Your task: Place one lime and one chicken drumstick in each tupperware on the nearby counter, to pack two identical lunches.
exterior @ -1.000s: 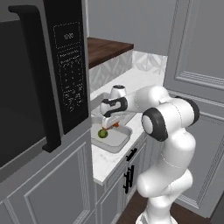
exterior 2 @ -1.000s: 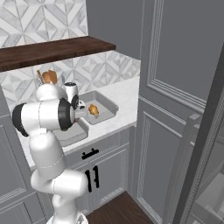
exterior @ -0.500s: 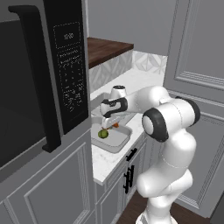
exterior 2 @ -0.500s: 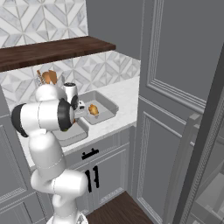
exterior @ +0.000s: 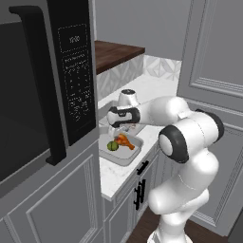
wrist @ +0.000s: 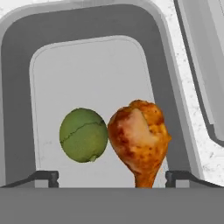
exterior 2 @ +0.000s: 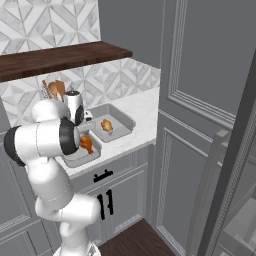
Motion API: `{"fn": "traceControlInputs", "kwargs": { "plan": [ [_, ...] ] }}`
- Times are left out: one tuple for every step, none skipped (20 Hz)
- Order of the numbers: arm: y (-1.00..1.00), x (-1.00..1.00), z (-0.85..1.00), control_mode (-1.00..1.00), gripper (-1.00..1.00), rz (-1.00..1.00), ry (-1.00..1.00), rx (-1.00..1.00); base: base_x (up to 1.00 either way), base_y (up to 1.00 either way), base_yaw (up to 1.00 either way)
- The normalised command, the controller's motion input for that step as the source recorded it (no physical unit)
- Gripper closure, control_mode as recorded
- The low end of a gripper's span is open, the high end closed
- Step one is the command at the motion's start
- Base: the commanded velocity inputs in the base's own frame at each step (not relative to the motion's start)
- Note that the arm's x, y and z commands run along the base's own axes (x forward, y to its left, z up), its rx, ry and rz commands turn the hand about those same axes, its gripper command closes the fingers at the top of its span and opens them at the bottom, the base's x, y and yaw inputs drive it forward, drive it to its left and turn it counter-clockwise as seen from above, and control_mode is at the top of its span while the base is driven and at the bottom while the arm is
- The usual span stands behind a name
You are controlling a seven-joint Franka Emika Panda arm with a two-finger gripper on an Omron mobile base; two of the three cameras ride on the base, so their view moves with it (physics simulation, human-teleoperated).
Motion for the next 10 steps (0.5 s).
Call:
{"fn": "traceControlInputs", "kwargs": {
  "plan": [
    [0.1, -0.44, 0.69, -1.0, -1.0, 0.0, -0.17, 0.0, 0.0, 0.0, 0.0],
    [0.0, -0.53, 0.62, -1.0, -1.0, 0.0, -0.16, 0.0, 0.0, 0.0, 0.0],
    [0.0, -0.66, 0.44, -1.0, -1.0, 0.0, -0.15, 0.03, 0.0, 0.0, 0.0],
    [-0.15, -0.71, 0.46, -1.0, -1.0, 0.0, -0.1, 0.01, 0.0, 0.0, 0.0],
    [-0.36, -0.74, 0.37, -1.0, -1.0, -0.03, -0.07, 0.01, 0.0, 0.0, 0.0],
    [-0.51, -0.75, 0.36, -1.0, -1.0, -0.07, -0.04, 0.02, 0.0, 0.0, 0.0],
    [-0.58, -0.76, 0.38, -1.0, -1.0, -0.1, -0.01, 0.01, 0.0, 0.0, 0.0],
    [-0.61, -0.81, 0.39, -1.0, -1.0, -0.11, -0.01, 0.01, 0.0, 0.0, 0.0],
    [-0.59, -0.81, 0.43, -1.0, -1.0, -0.09, 0.0, 0.01, 0.0, 0.0, 0.0],
    [-0.59, -0.76, 0.43, -1.0, -1.0, -0.09, 0.0, 0.01, 0.0, 0.0, 0.0]
  ]
}}
